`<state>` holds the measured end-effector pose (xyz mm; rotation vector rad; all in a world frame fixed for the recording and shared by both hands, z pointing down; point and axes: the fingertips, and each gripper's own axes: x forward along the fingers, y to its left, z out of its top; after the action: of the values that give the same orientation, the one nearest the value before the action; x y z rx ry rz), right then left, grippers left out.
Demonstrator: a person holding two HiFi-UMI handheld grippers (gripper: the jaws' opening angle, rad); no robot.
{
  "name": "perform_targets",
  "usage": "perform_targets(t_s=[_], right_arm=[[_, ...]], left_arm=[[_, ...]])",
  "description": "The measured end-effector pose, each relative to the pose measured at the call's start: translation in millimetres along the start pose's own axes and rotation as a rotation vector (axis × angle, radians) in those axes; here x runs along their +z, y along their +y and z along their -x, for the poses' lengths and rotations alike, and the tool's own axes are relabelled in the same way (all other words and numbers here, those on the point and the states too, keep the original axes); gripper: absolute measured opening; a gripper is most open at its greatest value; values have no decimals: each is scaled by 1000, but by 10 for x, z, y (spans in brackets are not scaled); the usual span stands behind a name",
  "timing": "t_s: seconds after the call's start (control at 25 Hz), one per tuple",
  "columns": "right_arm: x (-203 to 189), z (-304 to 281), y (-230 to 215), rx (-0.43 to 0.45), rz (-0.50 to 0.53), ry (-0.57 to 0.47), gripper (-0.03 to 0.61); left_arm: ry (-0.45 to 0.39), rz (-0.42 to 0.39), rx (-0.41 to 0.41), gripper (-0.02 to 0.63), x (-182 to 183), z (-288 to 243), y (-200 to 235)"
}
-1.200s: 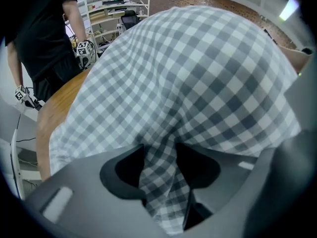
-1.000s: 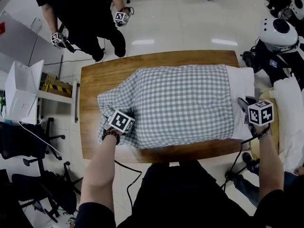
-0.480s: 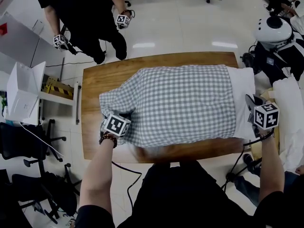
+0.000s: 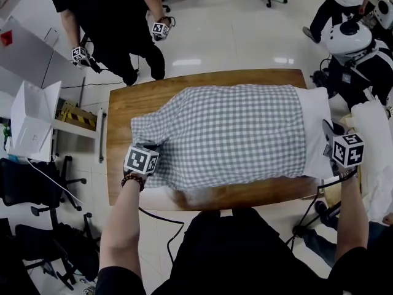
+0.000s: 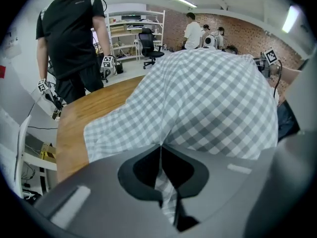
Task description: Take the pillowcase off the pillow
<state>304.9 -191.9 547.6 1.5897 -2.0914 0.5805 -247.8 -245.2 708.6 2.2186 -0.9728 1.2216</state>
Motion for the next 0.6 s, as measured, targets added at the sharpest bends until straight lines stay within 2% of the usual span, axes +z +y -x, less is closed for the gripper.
perform_targets(t_s=[0.28,0.6], right_arm=[[17,118,-89,-24,16,-25,14],[-2,195,-62,-58,17,-28,12]], left_arm=[[-17,22,101,5,-138,228,258],[-76,89,111,5,-259,475,483]])
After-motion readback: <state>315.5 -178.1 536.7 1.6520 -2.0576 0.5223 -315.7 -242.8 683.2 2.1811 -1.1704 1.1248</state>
